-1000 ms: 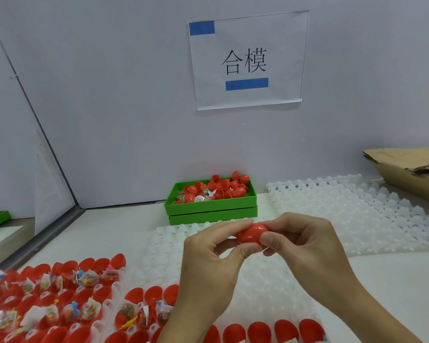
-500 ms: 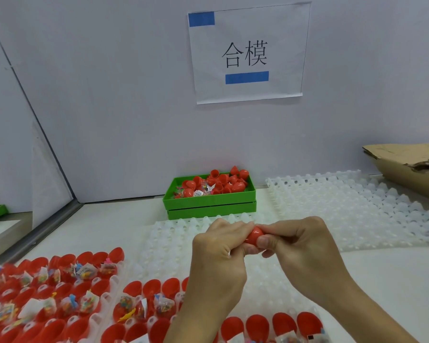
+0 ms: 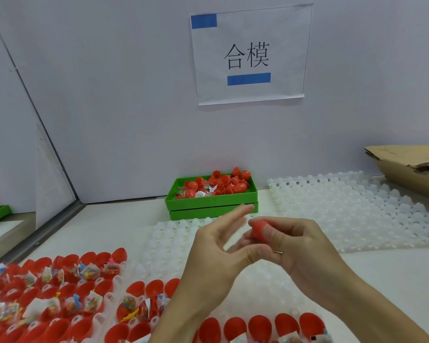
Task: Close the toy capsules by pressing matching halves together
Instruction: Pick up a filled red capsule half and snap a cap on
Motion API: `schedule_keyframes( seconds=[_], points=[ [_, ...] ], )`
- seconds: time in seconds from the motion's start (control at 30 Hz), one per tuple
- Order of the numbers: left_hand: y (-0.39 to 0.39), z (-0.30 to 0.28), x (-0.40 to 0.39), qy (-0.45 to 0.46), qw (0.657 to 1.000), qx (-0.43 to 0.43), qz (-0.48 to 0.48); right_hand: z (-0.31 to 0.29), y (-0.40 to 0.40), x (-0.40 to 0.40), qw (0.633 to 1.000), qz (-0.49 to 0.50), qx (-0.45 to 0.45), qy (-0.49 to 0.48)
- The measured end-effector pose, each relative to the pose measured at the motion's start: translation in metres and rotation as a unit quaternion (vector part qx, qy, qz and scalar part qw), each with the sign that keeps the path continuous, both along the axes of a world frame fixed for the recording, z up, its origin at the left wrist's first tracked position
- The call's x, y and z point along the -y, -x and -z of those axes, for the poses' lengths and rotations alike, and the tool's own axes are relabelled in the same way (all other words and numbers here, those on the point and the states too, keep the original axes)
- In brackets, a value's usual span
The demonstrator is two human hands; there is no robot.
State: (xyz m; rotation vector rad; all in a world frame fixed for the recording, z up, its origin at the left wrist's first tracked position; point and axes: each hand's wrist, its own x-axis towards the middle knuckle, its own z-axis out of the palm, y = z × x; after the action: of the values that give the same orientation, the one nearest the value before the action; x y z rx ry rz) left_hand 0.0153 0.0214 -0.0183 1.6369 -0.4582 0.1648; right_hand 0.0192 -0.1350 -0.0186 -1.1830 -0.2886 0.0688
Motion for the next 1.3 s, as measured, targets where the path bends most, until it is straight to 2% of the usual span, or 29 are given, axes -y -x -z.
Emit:
schedule_keyframes(
  seconds=[0.03,0.1,0.2,0.33,0.47,0.67,0.73,0.8,0.87,0.93,1.0,1.1,1.2,1.3],
  points=[
    [0.000,0.000,0.001,0.024,1.000,-0.014,0.014,0.000,0.000,-0.002,1.000,-0.020,0.011,-0.006],
    [0.000,0.000,0.004,0.038,0.999,-0.004,-0.021,0.002,0.001,-0.006,0.998,-0.032,0.045,-0.004],
    [0.002,0.002,0.009,0.039,0.997,0.020,-0.060,0.005,0.001,-0.008,0.997,-0.017,0.072,-0.003],
    [0.003,0.003,0.008,0.024,0.997,0.049,-0.058,0.005,0.001,-0.009,0.997,-0.008,0.077,-0.020],
    [0.006,0.000,0.010,0.029,0.997,0.064,-0.040,-0.001,0.000,-0.004,0.998,-0.037,0.034,-0.041],
    [0.005,0.002,0.008,-0.060,0.989,0.121,-0.061,-0.004,0.003,0.003,0.975,-0.157,-0.090,-0.127],
    [0.005,0.002,0.009,-0.077,0.985,0.130,-0.090,-0.001,0.001,0.002,0.975,-0.163,-0.116,-0.096],
    [0.003,0.004,0.010,-0.087,0.978,0.134,-0.133,0.000,-0.003,0.001,0.988,-0.093,-0.116,-0.030],
    [0.000,0.007,0.008,-0.114,0.966,0.148,-0.176,0.000,-0.004,0.001,0.995,0.043,-0.059,0.069],
    [-0.003,0.010,0.007,-0.162,0.952,0.164,-0.200,0.000,-0.001,-0.001,0.977,0.122,0.032,0.172],
    [-0.004,0.014,0.006,-0.209,0.940,0.177,-0.202,0.004,0.003,-0.006,0.960,0.123,0.090,0.233],
    [-0.004,0.016,0.007,-0.250,0.935,0.178,-0.179,0.008,0.003,-0.012,0.939,0.152,0.125,0.281],
    [-0.006,0.011,0.002,-0.217,0.953,0.151,-0.150,0.006,-0.001,-0.004,0.941,0.146,0.129,0.277],
    [-0.007,0.009,-0.003,-0.148,0.979,0.104,-0.093,0.002,-0.001,0.006,0.949,0.046,0.160,0.269]
  ],
)
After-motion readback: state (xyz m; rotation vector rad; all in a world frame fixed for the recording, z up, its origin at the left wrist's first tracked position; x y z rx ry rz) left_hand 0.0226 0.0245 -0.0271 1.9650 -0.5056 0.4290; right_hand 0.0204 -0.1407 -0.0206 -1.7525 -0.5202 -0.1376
